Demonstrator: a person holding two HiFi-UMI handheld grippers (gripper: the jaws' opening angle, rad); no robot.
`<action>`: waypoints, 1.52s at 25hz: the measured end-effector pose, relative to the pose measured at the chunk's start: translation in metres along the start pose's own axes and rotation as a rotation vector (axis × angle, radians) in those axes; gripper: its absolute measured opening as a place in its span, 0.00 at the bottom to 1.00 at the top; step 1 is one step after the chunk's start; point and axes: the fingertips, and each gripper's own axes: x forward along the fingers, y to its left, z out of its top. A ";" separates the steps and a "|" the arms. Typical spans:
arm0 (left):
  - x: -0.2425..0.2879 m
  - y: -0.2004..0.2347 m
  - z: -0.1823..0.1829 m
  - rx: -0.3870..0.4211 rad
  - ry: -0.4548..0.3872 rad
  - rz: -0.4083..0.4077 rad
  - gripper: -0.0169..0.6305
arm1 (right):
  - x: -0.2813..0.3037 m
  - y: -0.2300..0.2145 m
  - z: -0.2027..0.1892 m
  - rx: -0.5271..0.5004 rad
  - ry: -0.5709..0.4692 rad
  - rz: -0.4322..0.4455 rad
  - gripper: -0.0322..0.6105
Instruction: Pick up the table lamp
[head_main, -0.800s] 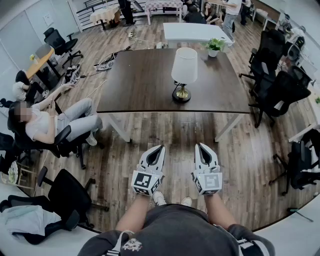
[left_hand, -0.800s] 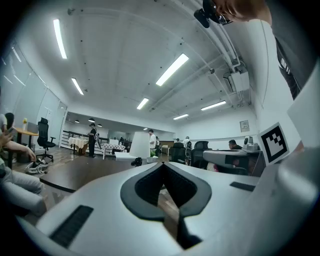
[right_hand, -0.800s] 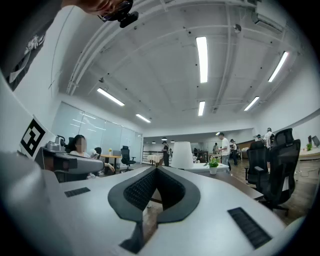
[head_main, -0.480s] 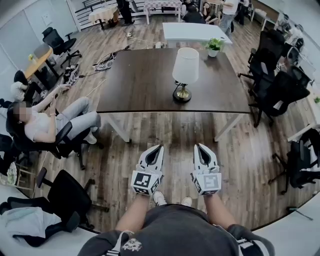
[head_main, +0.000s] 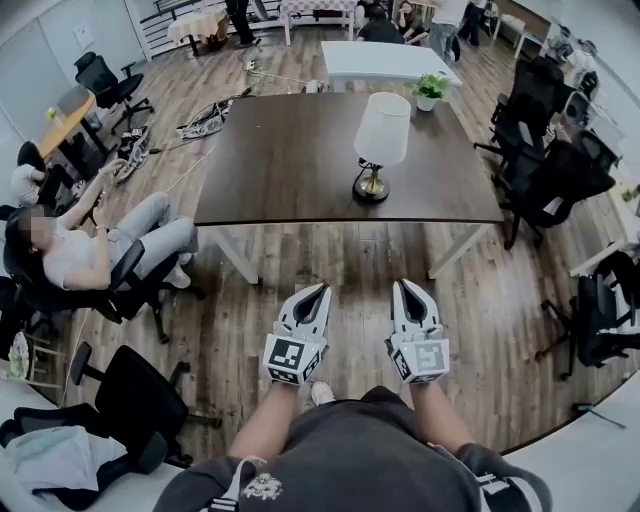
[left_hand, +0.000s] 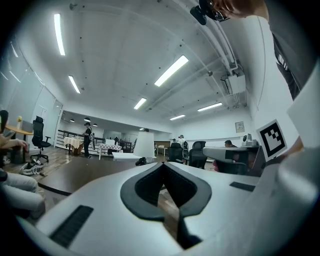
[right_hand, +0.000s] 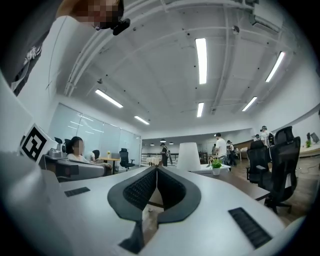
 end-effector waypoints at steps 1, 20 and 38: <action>0.000 0.004 0.000 -0.001 0.000 -0.005 0.04 | 0.003 0.003 0.000 -0.007 0.003 -0.001 0.09; 0.067 0.058 -0.024 0.001 0.047 -0.026 0.04 | 0.087 -0.021 -0.032 0.025 0.035 0.004 0.09; 0.192 0.092 -0.039 0.014 0.086 0.012 0.04 | 0.191 -0.104 -0.074 0.038 0.085 0.059 0.09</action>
